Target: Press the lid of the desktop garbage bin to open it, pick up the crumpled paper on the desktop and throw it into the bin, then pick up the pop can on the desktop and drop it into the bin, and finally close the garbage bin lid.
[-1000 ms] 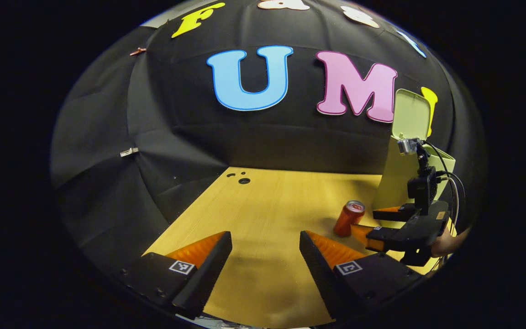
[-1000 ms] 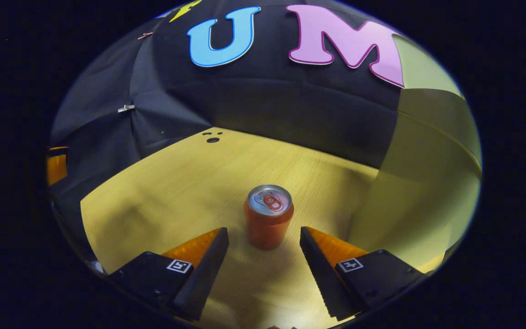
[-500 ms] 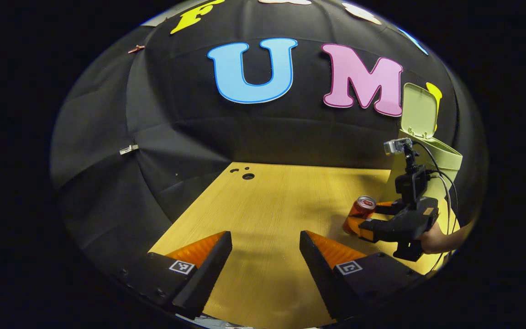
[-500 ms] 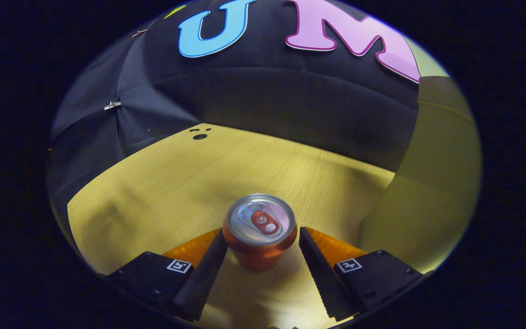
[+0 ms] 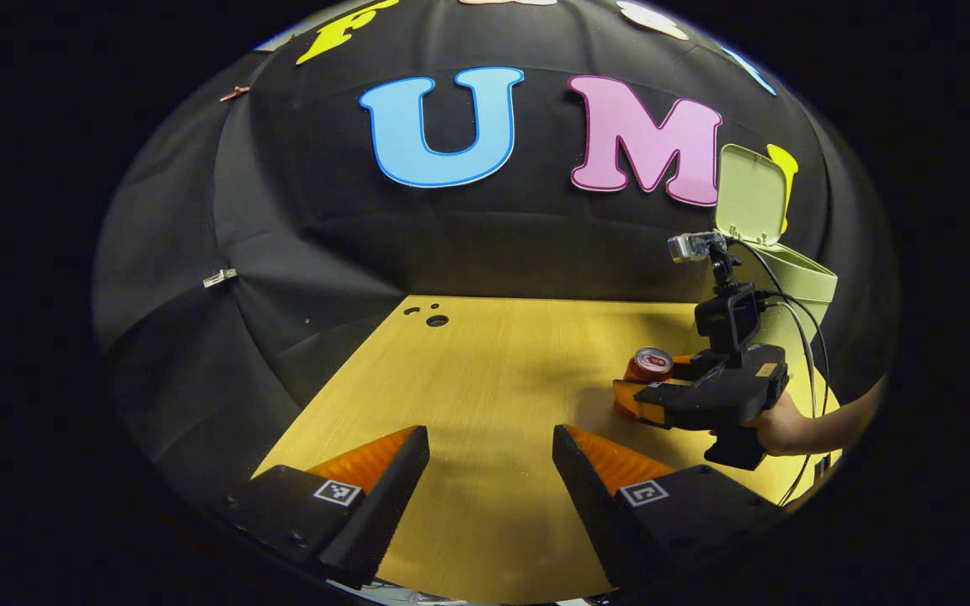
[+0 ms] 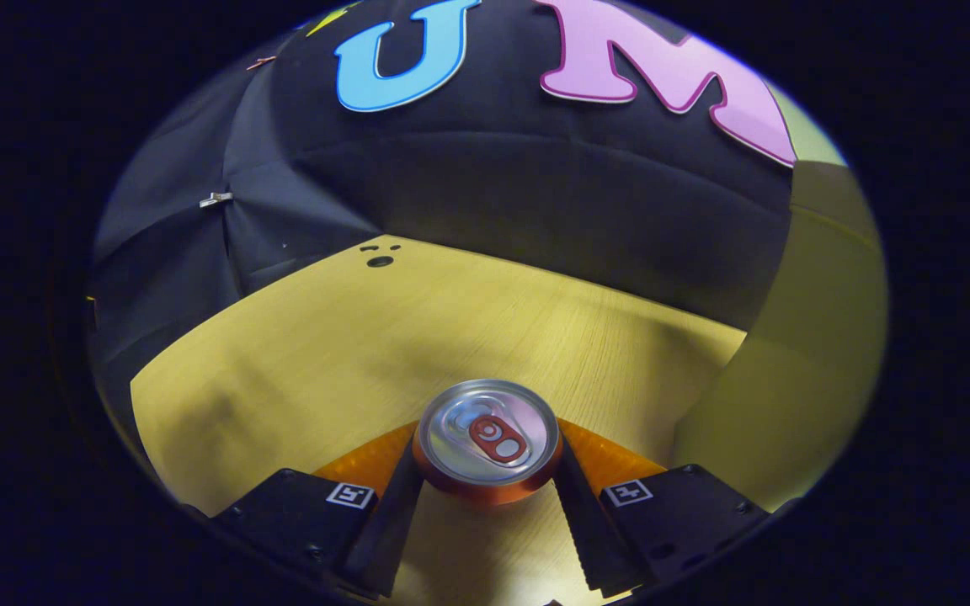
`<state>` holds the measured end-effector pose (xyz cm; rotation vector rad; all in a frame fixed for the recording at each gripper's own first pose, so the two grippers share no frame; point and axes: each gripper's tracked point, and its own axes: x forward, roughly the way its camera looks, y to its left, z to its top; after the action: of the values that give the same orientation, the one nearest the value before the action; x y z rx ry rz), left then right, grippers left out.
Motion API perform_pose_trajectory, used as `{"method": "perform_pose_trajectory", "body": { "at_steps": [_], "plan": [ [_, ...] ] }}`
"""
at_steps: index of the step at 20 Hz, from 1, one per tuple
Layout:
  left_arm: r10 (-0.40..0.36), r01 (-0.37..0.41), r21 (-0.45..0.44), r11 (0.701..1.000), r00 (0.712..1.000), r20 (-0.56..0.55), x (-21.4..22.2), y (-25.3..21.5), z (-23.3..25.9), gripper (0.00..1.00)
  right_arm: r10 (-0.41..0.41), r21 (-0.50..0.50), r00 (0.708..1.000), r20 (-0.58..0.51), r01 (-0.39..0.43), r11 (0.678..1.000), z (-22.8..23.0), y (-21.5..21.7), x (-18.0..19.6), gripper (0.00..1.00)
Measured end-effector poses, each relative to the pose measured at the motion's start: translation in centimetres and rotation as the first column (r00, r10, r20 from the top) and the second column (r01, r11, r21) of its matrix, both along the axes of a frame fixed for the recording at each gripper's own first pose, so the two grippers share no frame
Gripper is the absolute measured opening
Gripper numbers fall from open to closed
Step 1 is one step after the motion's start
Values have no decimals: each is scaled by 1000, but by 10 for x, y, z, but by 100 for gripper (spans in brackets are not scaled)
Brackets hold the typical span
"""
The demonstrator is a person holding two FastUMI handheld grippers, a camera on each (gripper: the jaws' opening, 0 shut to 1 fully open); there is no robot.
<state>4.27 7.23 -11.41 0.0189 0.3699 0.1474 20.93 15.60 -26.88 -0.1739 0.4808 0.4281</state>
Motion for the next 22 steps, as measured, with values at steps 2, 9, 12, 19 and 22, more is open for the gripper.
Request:
{"method": "perform_pose_trajectory", "body": {
  "at_steps": [2, 9, 12, 19, 22],
  "plan": [
    [-12, 13, -30, 999, 1000, 8, -1, -9, 2, 96, 12, 4, 1000, 22, -12, 1000, 19, 0, -5, 83],
    [-96, 96, -3, 995, 994, 46, -6, -31, 12, 95, 41, 33, 988, 148, -46, 998, 120, -14, -24, 83],
    [-126, 126, 9, 992, 989, 75, -4, -38, 20, 95, 34, 44, 977, 211, -44, 998, 171, -26, -35, 83],
    [-181, 182, -1, 983, 976, 118, -2, -51, 32, 95, -32, 111, 935, 353, -7, 994, 279, -66, -51, 83],
    [-188, 190, -7, 982, 976, 110, 0, -53, 27, 95, -75, 132, 910, 408, 23, 991, 314, -92, -51, 83]
  ]
}}
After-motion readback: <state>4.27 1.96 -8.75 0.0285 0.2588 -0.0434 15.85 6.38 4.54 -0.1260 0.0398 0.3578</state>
